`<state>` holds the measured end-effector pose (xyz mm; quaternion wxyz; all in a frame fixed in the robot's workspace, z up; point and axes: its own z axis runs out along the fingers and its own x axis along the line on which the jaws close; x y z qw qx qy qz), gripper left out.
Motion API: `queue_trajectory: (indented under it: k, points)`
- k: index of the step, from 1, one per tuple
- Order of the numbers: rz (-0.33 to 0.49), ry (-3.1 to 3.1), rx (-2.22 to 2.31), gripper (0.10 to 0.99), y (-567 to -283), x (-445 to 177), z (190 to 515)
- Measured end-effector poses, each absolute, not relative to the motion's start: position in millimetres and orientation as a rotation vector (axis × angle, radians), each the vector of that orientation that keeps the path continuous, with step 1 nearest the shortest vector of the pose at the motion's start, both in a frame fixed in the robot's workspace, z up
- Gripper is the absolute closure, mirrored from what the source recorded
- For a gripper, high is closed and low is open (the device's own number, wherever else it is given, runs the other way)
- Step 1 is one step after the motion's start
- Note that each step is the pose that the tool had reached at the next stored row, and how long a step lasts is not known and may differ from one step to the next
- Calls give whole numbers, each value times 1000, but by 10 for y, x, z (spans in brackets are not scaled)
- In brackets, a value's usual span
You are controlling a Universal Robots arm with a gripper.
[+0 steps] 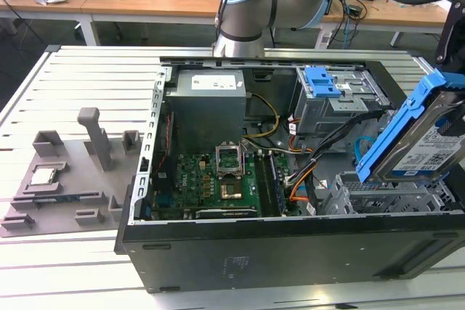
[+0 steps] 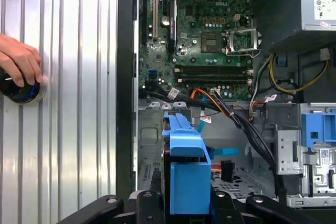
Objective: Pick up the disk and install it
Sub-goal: 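Pick up the disk, then insert the disk into the insertion slot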
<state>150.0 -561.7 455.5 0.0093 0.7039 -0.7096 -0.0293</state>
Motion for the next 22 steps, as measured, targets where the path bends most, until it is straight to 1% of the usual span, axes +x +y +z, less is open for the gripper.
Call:
queue_trajectory:
  k: [4,7,22]
  points:
    - [-92,-2217,2198,725,-5595,1427,4507]
    - [-92,-2218,2197,725,-5507,1420,4473]
    - [-90,-2217,2197,725,-5507,1441,4463]
